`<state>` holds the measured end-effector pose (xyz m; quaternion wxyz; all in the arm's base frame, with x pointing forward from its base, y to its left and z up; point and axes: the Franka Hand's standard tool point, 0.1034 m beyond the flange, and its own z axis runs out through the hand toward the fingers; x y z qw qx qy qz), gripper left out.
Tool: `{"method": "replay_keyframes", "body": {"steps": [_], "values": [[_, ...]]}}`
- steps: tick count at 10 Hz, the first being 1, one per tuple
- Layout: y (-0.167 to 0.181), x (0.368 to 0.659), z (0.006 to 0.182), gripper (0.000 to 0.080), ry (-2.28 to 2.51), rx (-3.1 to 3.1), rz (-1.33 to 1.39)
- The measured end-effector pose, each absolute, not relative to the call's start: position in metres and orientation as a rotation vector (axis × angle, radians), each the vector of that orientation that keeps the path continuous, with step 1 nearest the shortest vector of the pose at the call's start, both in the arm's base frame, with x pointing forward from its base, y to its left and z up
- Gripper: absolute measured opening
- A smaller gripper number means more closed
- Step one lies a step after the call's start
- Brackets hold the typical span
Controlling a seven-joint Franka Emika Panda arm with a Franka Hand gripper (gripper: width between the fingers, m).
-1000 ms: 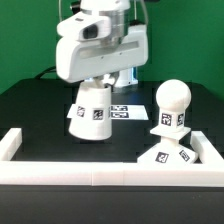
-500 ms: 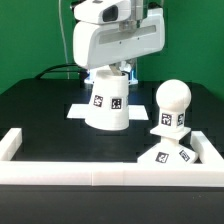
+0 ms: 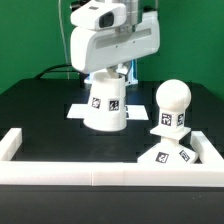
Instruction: Assemble lamp
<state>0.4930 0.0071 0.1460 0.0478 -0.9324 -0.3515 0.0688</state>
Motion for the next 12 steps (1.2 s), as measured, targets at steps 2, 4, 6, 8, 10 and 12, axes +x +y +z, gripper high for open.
{"method": "replay_keyframes", "body": {"steps": [2,4,6,8,10,12], "values": [[0.022,0.502,0.18,0.0045,-1.032,-2.842,0.258],[0.038,0.513,0.204,0.0045,-0.998,-2.855,0.272],[0.057,0.527,0.23,0.0045,-0.975,-2.909,0.245],[0.054,0.524,0.224,0.0045,-0.983,-2.9,0.254],[0.054,0.524,0.224,0.0045,-0.984,-2.9,0.256],[0.062,0.525,0.233,0.0045,-0.969,-2.904,0.275]]}}
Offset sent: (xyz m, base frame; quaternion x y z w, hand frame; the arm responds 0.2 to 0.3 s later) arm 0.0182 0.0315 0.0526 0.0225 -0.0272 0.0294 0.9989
